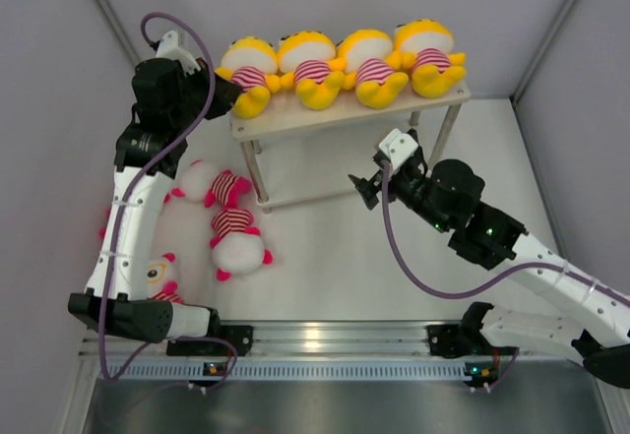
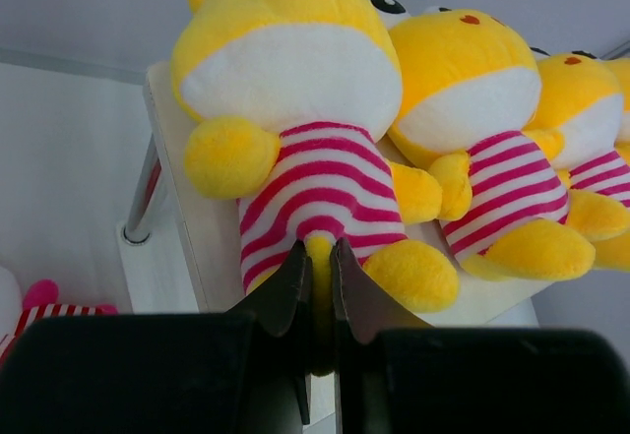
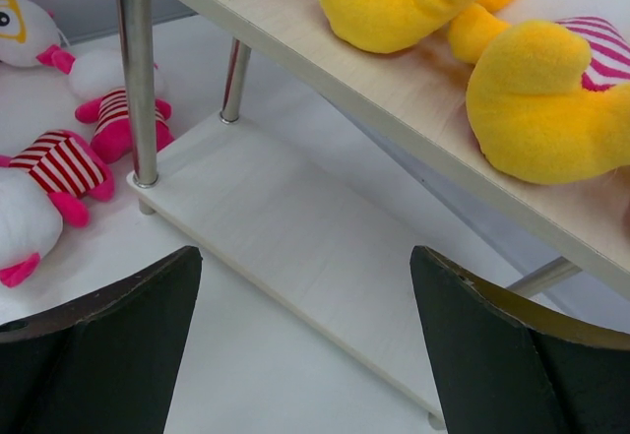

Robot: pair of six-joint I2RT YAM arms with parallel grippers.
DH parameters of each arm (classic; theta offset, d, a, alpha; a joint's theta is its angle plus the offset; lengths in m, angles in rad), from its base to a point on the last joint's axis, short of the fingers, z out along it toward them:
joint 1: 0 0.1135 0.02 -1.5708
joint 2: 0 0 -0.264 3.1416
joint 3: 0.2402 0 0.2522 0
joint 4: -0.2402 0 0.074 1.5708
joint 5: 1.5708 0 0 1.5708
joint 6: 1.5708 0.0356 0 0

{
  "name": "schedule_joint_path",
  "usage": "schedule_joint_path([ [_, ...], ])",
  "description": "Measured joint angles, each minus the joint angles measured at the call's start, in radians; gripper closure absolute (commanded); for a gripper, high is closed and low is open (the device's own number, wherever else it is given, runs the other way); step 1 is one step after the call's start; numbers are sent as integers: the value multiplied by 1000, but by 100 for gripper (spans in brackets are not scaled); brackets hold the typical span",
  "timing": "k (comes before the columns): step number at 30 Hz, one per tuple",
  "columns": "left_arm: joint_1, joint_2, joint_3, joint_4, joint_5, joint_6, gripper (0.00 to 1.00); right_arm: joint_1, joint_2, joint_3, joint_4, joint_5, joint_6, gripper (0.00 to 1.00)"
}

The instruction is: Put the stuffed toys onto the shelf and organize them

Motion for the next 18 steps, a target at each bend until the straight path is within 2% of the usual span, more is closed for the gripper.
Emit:
schedule_joint_path([
  [6,-4,6,-8,16,20,-13,96,-6,-1,-10,0,1,7,12],
  [8,-4,5,-14,23,23,-13,87,-10,-3,-10,0,1,8,12],
  [10,-4,2,-20,27,23,-12,81,-14,-6,-14,1,1,11,12],
  [13,-4,-7,-24,28,24,4,66,-21,-8,-15,1,-2,14,12],
  [14,-5,-11,-24,29,25,14,56,-22,-8,-15,1,-3,14,12],
  [18,-5,-32,-36,27,38,43,47,-27,-8,-15,0,-15,17,11],
])
